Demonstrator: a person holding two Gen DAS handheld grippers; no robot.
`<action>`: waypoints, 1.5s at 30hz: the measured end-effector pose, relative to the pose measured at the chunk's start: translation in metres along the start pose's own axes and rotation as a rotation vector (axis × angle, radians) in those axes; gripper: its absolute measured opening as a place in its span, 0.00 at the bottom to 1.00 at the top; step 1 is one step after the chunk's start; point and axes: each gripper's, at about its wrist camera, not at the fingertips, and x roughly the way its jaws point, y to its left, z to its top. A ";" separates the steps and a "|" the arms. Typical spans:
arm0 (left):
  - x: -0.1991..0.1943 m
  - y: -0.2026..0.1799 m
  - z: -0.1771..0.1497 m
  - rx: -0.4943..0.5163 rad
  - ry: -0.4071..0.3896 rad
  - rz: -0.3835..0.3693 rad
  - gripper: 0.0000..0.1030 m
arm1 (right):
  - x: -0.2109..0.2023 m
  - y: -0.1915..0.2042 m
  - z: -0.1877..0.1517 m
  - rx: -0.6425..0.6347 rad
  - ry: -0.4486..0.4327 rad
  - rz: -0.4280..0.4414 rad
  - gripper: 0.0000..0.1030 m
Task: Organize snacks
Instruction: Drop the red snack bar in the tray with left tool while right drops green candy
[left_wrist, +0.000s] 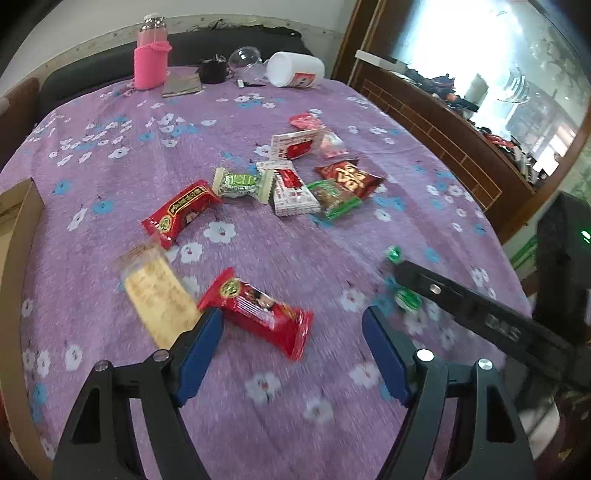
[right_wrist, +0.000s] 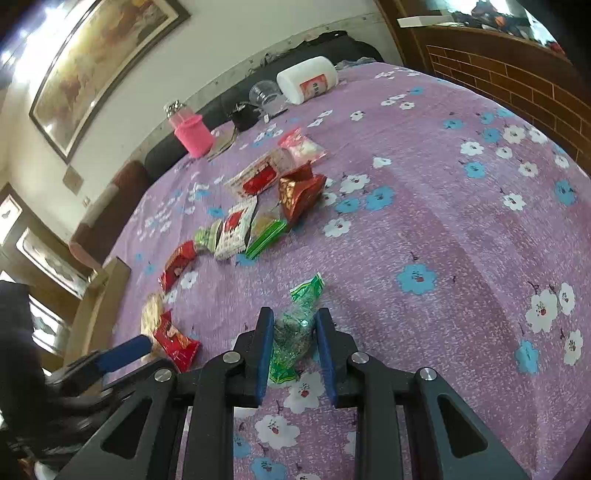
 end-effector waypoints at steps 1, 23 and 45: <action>0.003 0.001 0.002 -0.005 0.001 0.001 0.74 | 0.000 -0.002 0.000 0.005 0.001 0.002 0.24; -0.027 0.005 -0.004 -0.015 -0.110 -0.018 0.18 | -0.004 0.006 -0.003 -0.050 -0.030 -0.012 0.24; -0.179 0.285 -0.061 -0.474 -0.254 0.227 0.18 | 0.051 0.273 -0.035 -0.382 0.212 0.337 0.25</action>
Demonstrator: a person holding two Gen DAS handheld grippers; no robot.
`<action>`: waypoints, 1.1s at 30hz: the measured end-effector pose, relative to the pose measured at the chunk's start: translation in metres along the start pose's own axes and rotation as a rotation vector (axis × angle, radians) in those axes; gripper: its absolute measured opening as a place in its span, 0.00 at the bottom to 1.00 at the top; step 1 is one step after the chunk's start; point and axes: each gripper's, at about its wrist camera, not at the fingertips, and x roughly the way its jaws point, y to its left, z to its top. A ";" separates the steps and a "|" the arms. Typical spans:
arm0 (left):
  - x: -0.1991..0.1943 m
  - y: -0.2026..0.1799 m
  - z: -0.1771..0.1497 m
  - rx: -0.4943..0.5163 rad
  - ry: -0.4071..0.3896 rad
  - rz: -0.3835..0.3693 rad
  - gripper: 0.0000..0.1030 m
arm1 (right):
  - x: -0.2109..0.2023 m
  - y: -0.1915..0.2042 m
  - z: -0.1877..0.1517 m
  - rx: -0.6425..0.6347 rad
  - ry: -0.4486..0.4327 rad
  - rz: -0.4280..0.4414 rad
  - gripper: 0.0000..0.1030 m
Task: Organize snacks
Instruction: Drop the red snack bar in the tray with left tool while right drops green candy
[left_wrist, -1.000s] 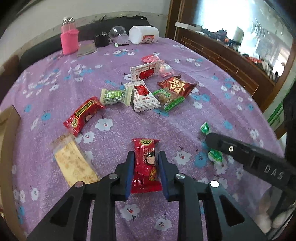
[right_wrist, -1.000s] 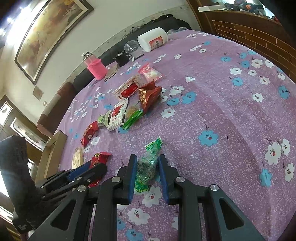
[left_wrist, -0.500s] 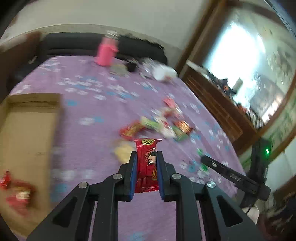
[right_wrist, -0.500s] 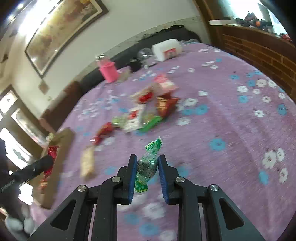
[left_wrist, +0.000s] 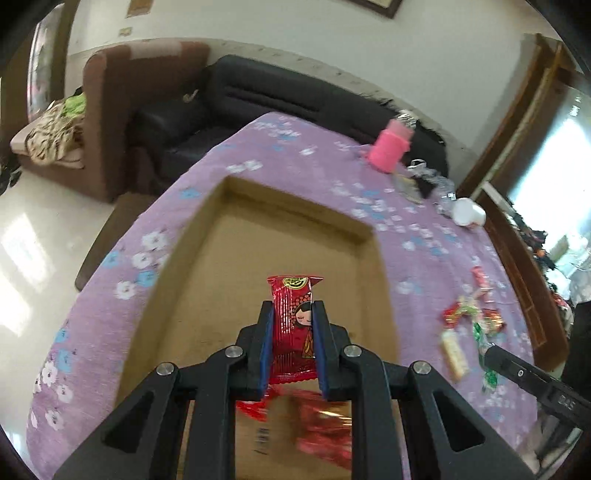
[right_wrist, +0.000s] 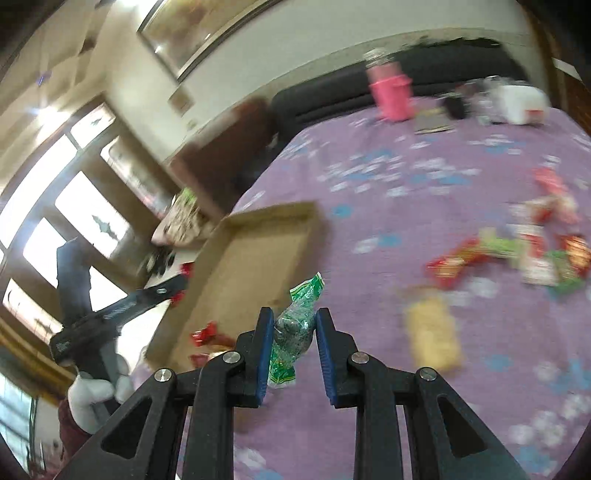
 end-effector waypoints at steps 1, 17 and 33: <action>0.003 0.006 0.000 -0.008 0.007 0.003 0.18 | 0.013 0.009 0.003 -0.009 0.021 0.008 0.25; -0.007 0.030 -0.002 -0.095 -0.009 -0.058 0.49 | 0.105 0.048 0.009 -0.021 0.141 -0.029 0.26; -0.075 -0.062 -0.033 -0.008 -0.108 -0.245 0.75 | -0.022 -0.105 0.003 0.115 -0.006 -0.310 0.29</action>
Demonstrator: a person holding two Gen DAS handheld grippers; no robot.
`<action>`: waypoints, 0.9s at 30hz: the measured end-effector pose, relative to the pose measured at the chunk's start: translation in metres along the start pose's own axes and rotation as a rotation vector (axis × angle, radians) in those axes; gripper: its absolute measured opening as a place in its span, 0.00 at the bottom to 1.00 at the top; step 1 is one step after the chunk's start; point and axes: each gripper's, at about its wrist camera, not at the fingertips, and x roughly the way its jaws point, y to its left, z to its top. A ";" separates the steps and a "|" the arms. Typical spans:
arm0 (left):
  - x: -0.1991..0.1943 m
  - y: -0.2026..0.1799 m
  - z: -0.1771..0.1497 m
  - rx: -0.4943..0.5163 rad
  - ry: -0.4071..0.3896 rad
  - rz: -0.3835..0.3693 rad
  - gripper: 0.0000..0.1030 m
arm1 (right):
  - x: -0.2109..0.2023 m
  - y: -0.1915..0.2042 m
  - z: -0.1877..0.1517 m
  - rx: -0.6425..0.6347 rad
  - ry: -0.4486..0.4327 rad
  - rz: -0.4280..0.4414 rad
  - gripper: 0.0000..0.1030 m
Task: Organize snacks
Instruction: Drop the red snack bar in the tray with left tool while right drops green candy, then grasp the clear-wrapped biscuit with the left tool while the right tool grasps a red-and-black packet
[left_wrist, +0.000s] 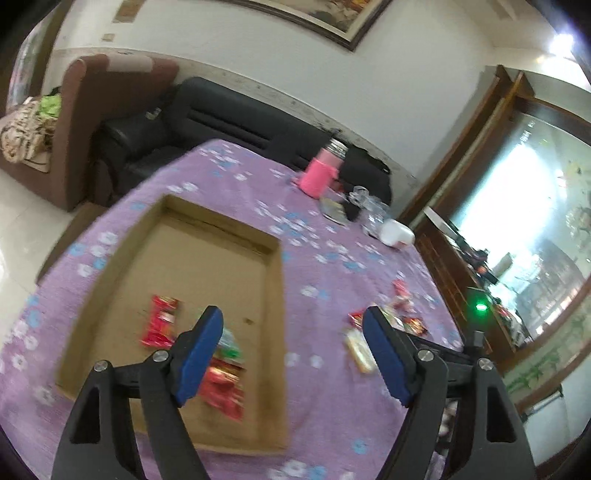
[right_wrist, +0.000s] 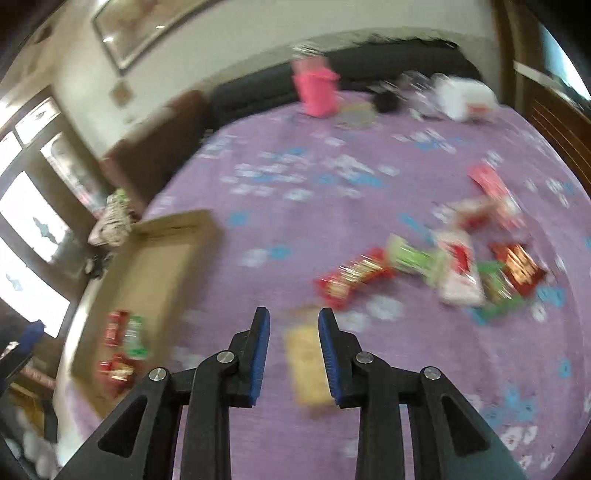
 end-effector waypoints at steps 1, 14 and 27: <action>0.003 -0.007 -0.003 0.007 0.014 -0.011 0.75 | 0.006 -0.009 -0.003 0.030 0.017 0.021 0.29; 0.032 -0.059 -0.024 0.105 0.088 -0.020 0.75 | 0.008 -0.022 0.000 0.114 0.044 0.207 0.29; 0.059 -0.066 -0.041 0.125 0.158 -0.031 0.75 | 0.060 -0.033 0.054 0.266 0.057 -0.033 0.58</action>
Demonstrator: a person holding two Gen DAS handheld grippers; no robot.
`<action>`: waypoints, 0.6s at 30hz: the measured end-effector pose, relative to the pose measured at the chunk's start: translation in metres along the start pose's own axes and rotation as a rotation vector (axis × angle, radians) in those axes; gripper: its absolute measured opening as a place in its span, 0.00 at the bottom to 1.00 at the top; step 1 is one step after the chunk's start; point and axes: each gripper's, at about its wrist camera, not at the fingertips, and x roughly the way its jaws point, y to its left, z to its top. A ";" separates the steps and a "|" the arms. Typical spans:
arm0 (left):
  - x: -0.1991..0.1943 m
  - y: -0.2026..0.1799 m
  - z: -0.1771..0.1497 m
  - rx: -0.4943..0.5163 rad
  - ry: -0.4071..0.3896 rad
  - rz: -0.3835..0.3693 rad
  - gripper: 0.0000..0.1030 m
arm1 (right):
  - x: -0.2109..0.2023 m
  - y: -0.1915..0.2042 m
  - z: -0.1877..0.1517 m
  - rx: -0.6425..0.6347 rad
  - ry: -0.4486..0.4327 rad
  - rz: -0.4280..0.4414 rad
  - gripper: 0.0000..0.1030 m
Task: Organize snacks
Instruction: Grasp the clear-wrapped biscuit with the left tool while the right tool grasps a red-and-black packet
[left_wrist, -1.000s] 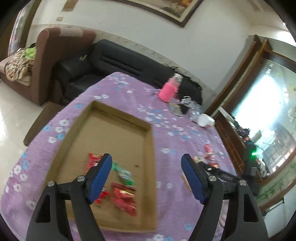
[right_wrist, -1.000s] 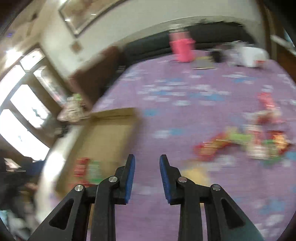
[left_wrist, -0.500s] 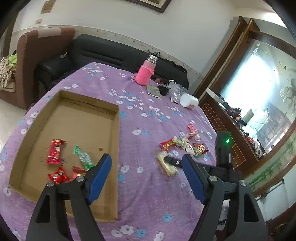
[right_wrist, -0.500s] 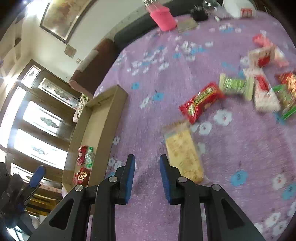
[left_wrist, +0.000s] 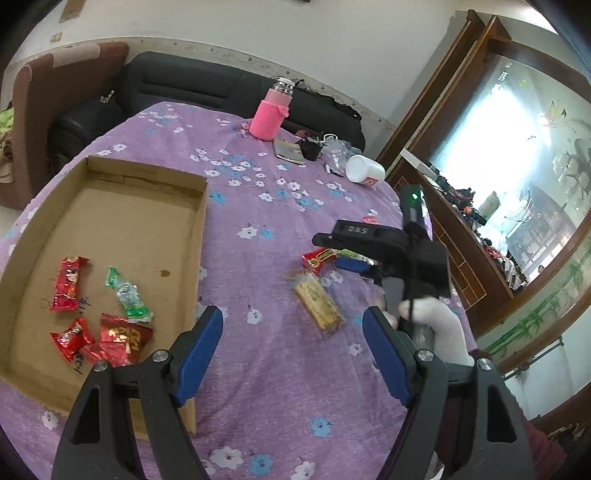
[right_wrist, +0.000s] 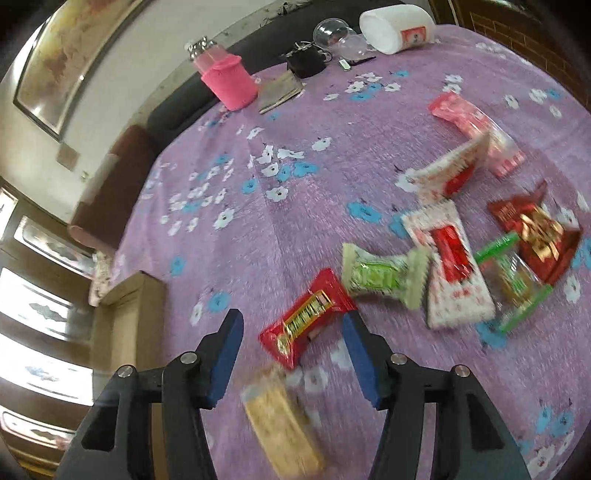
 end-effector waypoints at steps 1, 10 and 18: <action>-0.001 0.002 0.000 -0.002 -0.003 0.005 0.75 | 0.004 0.004 0.001 -0.012 0.002 -0.019 0.58; 0.003 0.005 0.001 -0.011 0.011 0.015 0.75 | 0.005 0.000 -0.004 -0.113 0.020 -0.118 0.20; 0.037 -0.026 -0.006 0.054 0.091 -0.014 0.75 | -0.045 -0.054 -0.045 -0.114 0.040 -0.066 0.19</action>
